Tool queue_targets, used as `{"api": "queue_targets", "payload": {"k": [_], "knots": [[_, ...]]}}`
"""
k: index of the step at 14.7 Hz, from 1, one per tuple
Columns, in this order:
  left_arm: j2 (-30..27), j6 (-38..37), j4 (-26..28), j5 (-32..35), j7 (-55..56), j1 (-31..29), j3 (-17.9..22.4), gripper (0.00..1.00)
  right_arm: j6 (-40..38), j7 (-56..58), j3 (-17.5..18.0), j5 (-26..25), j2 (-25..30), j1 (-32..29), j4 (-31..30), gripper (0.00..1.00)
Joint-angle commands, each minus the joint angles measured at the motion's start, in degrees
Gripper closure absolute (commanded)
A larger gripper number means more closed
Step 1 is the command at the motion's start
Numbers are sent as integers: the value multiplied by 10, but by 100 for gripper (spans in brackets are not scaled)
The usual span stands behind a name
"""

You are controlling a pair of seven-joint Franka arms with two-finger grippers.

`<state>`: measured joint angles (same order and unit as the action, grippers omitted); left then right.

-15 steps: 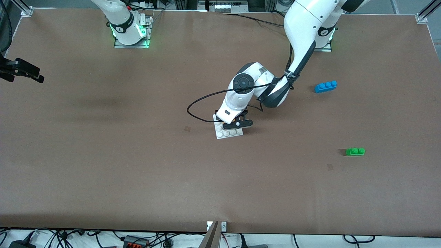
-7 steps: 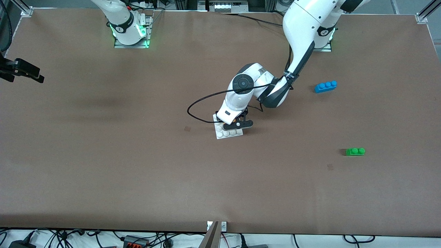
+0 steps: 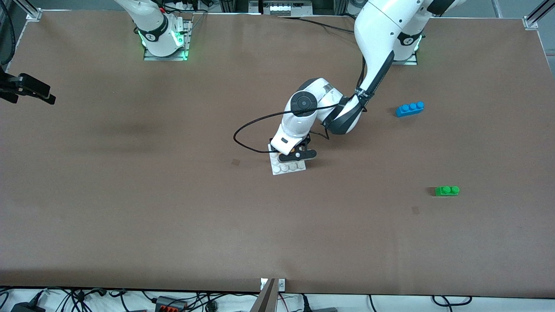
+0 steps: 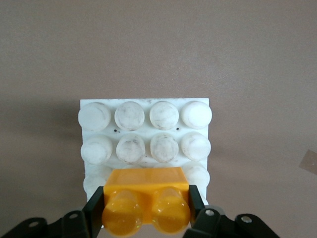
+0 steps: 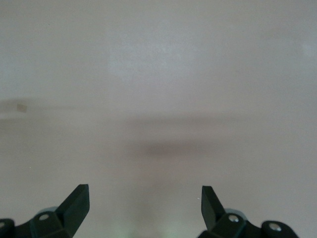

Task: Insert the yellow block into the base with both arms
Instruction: 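Lower and press the yellow block onto the plate studs with the left gripper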

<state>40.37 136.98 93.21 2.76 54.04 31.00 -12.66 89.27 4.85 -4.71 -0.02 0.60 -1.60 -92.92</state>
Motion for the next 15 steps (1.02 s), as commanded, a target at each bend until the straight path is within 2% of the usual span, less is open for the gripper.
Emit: {"api": "queue_targets", "payload": {"k": [1, 15], "knots": [[-2, 7, 3, 15, 14, 9, 11, 35, -2, 0, 2, 7, 7, -3, -5, 0], [-1, 17, 10, 16, 12, 9, 14, 35, -3, 0, 2, 7, 7, -3, -5, 0]]}}
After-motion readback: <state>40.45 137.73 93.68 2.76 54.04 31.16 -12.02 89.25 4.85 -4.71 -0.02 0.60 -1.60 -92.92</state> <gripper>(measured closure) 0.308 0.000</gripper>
